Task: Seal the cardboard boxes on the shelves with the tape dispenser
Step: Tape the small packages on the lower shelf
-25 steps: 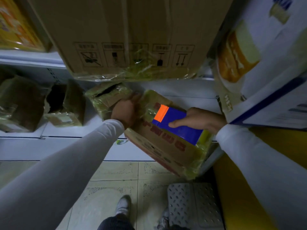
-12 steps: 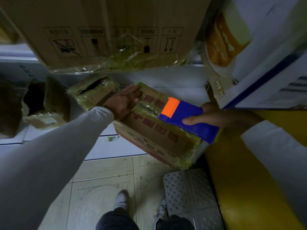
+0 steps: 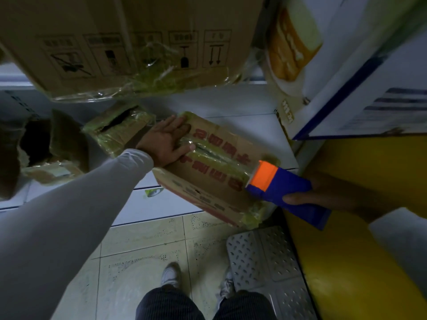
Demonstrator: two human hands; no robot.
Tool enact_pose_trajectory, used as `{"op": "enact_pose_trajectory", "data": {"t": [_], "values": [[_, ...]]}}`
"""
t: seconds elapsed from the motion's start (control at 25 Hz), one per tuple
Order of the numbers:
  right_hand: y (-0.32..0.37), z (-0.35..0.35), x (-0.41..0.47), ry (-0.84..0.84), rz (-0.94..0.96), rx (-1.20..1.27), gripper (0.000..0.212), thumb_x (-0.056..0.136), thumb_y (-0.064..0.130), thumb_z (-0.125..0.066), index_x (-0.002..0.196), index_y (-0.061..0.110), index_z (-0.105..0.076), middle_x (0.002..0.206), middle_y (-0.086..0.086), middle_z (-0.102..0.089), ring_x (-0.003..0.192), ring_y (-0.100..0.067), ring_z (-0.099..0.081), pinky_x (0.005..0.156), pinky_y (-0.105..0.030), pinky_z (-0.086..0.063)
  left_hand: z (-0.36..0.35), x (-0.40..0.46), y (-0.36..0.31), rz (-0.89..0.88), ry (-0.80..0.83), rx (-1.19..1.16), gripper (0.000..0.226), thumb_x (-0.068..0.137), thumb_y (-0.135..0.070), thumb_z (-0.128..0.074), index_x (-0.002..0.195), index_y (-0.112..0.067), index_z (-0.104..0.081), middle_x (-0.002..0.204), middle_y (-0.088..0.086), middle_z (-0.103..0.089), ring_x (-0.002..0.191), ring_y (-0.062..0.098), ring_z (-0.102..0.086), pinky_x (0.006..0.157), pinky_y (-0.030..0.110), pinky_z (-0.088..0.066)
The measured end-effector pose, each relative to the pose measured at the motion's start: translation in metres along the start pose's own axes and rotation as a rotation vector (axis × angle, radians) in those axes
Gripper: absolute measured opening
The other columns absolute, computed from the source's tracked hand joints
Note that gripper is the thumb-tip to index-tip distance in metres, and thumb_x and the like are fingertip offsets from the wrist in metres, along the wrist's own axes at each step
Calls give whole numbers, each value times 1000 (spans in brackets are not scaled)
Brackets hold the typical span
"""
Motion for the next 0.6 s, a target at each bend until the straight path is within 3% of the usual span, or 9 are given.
{"op": "enact_pose_trajectory", "data": {"t": [0.12,0.32,0.4,0.48,0.52,0.6], "values": [[-20,-6,14,-100,-10,-1,68,50,68,-84,93,15,-77,87,-5,-78,79,-21,-74,66,-30,-54,1,0,-2,-7,25,38,83,83,-74,-26,149,-23,-27,160,-3,-9,147,21,-7,117,39,-5],[-17,-10,31,-119,56,128,39,56,60,-85,84,33,-79,88,5,-78,78,-11,-74,65,-24,-52,6,4,6,70,74,184,71,92,-62,-35,150,-25,-20,160,-2,-3,147,22,-3,118,45,-4],[-5,-18,42,-119,95,146,37,58,58,-81,87,34,-79,89,7,-78,79,-10,-74,67,-24,-54,21,3,-12,1,-19,158,63,95,-47,-42,149,-22,-23,160,3,-11,146,25,-9,118,42,-7],[8,-24,56,-135,116,158,45,60,61,-83,90,29,-78,90,5,-78,81,-12,-74,73,-29,-53,22,-7,-55,-167,-93,4,53,98,-33,-42,148,-19,-30,157,5,-20,145,24,-18,119,30,-7],[15,-28,62,-133,127,157,45,61,62,-82,90,28,-78,91,4,-78,81,-12,-74,74,-30,-53,14,-13,-74,-197,-87,-63,50,100,-30,-40,148,-20,-30,157,4,-22,144,21,-19,118,24,-5],[27,-32,70,-129,145,156,39,69,56,-80,92,25,-77,91,4,-78,81,-12,-74,74,-30,-52,-2,-17,-85,-142,-56,-60,49,102,-33,-32,149,-25,-24,157,0,-20,145,17,-16,117,27,-10]]}}
Point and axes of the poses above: each hand's wrist, its own x-axis towards the middle knuckle, its own z-axis out of the back of the hand, y = z × x, the point moved 10 cm from there along x, towards the middle knuckle
